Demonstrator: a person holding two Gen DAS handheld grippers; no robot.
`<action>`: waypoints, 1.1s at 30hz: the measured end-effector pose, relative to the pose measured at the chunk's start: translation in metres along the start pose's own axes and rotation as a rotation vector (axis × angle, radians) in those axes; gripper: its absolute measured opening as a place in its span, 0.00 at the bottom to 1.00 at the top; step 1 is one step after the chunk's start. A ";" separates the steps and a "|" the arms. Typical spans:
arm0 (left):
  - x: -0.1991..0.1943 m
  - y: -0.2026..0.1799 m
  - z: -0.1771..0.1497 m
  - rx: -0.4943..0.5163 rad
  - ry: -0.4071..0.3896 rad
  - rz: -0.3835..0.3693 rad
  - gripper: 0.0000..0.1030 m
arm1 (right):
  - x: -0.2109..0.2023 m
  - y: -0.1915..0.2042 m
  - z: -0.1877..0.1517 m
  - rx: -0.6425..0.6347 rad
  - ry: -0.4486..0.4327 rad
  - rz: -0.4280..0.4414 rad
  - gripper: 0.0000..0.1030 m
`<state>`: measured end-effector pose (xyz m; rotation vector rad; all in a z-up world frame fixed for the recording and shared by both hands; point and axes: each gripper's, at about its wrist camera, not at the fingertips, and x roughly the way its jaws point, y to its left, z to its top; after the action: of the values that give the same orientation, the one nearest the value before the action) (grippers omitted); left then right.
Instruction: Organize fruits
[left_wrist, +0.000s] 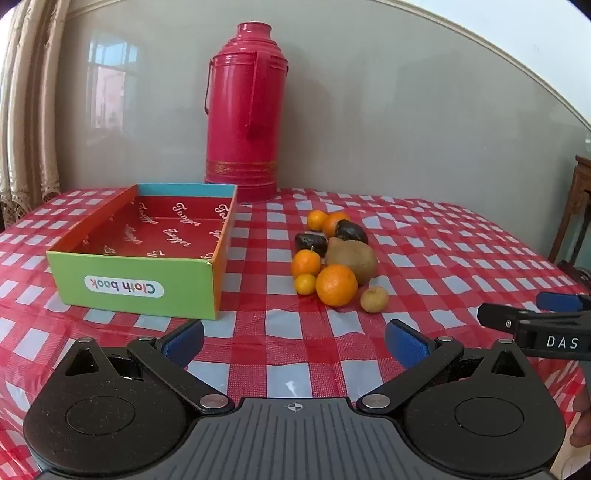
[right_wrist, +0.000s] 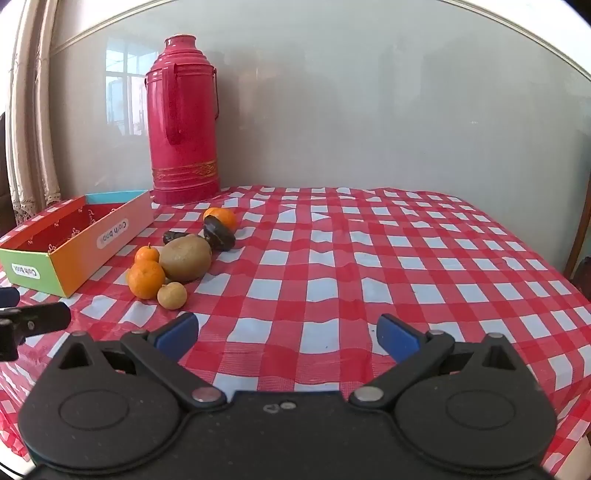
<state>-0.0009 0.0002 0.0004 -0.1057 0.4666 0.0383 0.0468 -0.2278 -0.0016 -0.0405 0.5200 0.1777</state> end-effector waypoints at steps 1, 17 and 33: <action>-0.001 0.001 0.000 0.003 -0.004 0.007 1.00 | -0.001 0.000 0.000 0.012 -0.019 0.005 0.95; 0.004 0.001 0.000 0.037 0.019 0.013 1.00 | -0.001 0.003 0.000 0.000 -0.011 0.018 0.95; 0.000 0.008 -0.001 0.041 0.002 0.030 1.00 | -0.009 0.023 0.006 -0.054 -0.088 0.137 0.95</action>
<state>-0.0022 0.0084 -0.0010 -0.0581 0.4704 0.0580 0.0381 -0.2064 0.0077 -0.0500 0.4304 0.3257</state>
